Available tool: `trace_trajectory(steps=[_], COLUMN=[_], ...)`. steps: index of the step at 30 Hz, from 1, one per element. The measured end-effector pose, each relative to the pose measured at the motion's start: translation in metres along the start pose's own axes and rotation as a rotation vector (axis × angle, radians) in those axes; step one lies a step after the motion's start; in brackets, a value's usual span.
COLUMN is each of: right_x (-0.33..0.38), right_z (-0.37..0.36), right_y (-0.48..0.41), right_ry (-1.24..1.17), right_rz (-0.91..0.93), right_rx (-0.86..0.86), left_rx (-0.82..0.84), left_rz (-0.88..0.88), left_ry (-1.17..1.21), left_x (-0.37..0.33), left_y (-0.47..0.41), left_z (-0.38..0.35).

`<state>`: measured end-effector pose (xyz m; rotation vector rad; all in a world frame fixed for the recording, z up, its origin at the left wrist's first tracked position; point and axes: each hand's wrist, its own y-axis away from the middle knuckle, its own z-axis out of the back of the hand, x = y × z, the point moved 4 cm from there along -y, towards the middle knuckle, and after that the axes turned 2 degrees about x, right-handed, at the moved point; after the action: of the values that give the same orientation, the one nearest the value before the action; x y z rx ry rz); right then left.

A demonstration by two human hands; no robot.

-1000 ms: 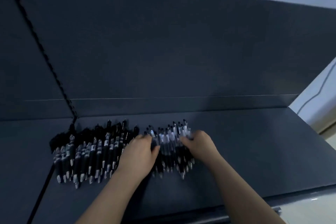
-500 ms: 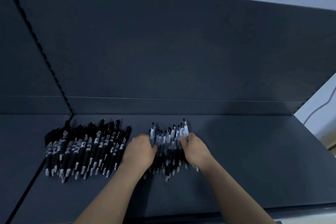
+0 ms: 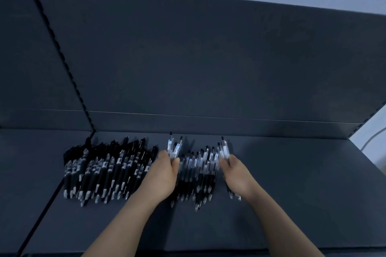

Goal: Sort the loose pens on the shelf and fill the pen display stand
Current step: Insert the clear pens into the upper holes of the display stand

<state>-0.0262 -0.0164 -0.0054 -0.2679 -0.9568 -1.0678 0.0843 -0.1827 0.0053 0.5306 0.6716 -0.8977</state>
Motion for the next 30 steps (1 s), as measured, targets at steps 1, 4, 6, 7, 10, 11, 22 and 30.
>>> trace_trajectory(steps=[1, 4, 6, 7, 10, 11, 22, 30], right_x=[0.004, 0.025, 0.043, 0.052, 0.082, 0.093, 0.243, 0.322], right_z=[0.002, 0.004, 0.002, 0.000, -0.017, -0.026, -0.192, -0.298], right_y=[0.001, 0.006, 0.013, 0.016, 0.025, 0.027, 0.049, 0.049], right_ry=[-0.017, -0.111, -0.179, -0.214, -0.371, -0.415, -0.661, -0.450], right_rz=[0.013, 0.064, 0.085, 0.088, 0.118, 0.134, 0.279, 0.286], right_rx=[-0.008, -0.018, -0.027, -0.023, 0.023, 0.041, 0.284, 0.352], left_rx=[-0.009, -0.046, -0.048, -0.046, -0.087, -0.119, -0.130, -0.156], left_rz=[-0.016, -0.106, -0.134, -0.136, -0.156, -0.168, -0.152, -0.070], left_ry=[0.021, 0.101, 0.196, 0.240, 0.330, 0.354, 0.519, 0.460], left_x=[-0.001, -0.003, -0.002, -0.001, 0.006, 0.010, 0.112, 0.203], left_y=[0.003, 0.007, 0.009, 0.010, 0.019, 0.023, 0.064, 0.079], left_z=[0.004, 0.018, 0.029, 0.036, 0.061, 0.072, 0.223, 0.312])
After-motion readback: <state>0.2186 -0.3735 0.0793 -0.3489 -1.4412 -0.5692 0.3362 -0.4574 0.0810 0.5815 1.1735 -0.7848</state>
